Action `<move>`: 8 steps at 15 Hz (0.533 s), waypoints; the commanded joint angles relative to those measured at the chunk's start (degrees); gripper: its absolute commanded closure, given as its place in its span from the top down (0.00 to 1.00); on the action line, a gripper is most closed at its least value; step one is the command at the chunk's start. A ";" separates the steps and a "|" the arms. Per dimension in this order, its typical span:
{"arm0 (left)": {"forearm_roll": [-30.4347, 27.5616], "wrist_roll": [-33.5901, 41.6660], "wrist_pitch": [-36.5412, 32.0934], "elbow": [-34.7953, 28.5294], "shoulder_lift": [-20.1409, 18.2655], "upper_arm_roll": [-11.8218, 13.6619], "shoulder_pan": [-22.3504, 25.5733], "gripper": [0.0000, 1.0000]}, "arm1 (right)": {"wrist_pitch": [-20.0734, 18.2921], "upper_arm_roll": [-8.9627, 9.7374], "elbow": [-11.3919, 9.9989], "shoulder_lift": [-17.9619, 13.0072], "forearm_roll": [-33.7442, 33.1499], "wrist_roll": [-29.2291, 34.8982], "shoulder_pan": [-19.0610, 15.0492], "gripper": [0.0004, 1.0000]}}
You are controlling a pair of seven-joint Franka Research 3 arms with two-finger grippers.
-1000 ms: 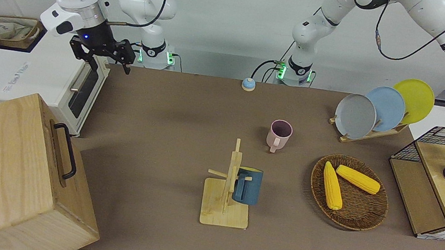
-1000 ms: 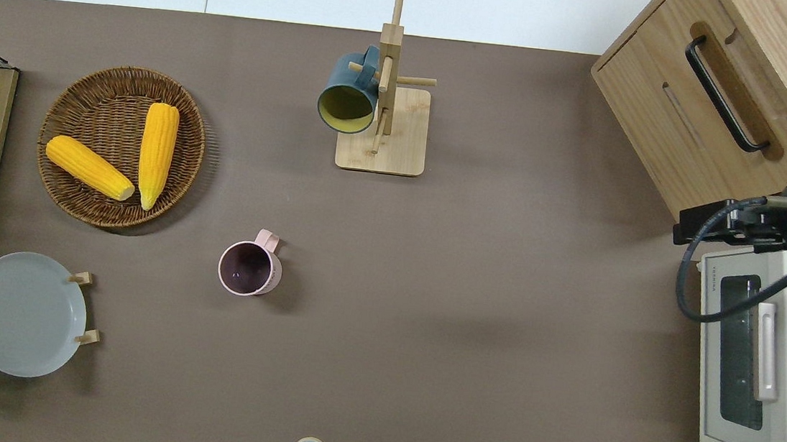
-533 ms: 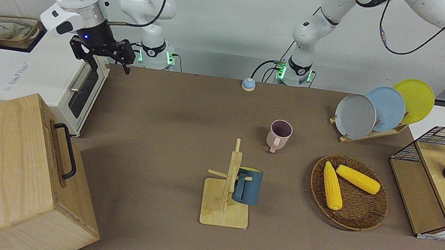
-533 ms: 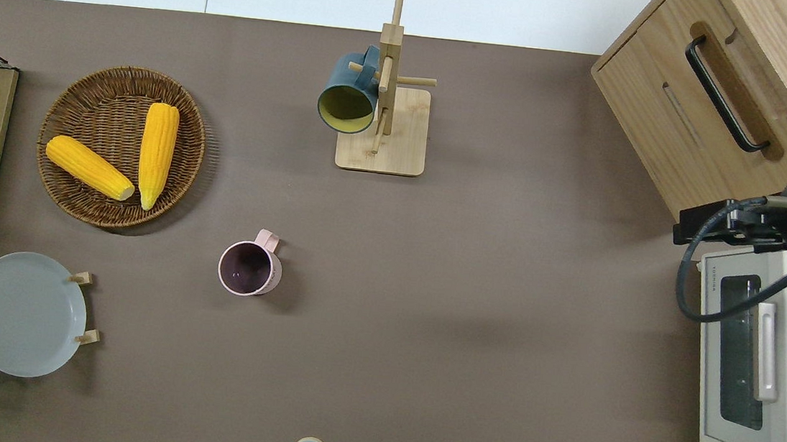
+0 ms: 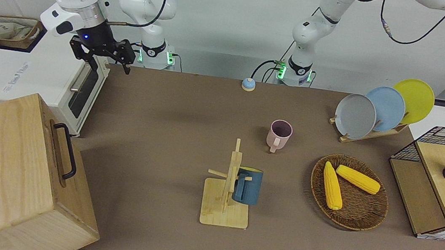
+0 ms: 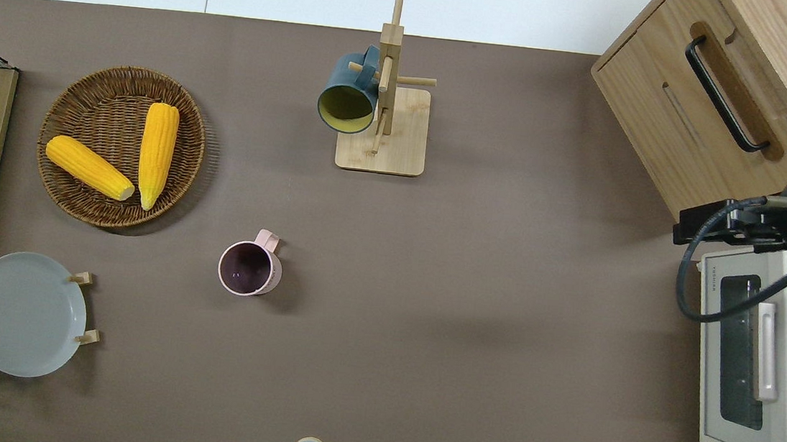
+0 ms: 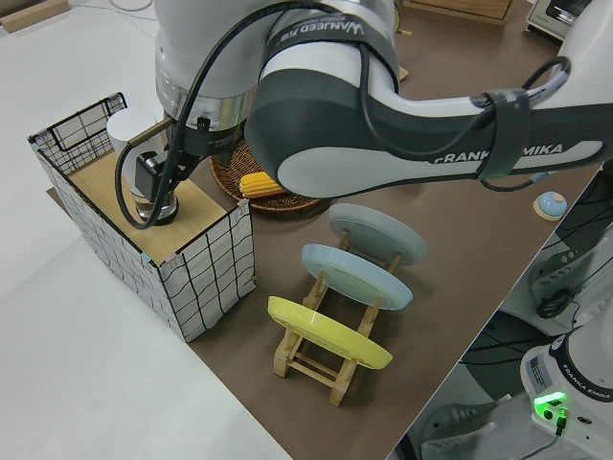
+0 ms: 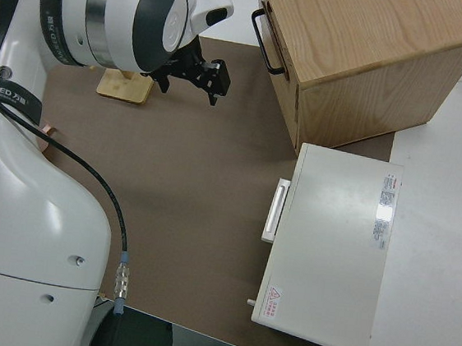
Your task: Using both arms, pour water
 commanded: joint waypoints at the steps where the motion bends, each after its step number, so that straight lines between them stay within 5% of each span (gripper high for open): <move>1: 4.67 -7.40 -8.54 0.00 -5.70 -1.93 -1.04 0.99 | -0.46 -0.05 -0.79 -0.94 0.93 -0.88 -0.32 0.99; 8: 10.39 -21.98 -15.41 -1.50 -8.61 -11.68 -1.65 0.99 | -0.46 -0.05 -0.79 -0.94 0.93 -0.79 -0.32 0.99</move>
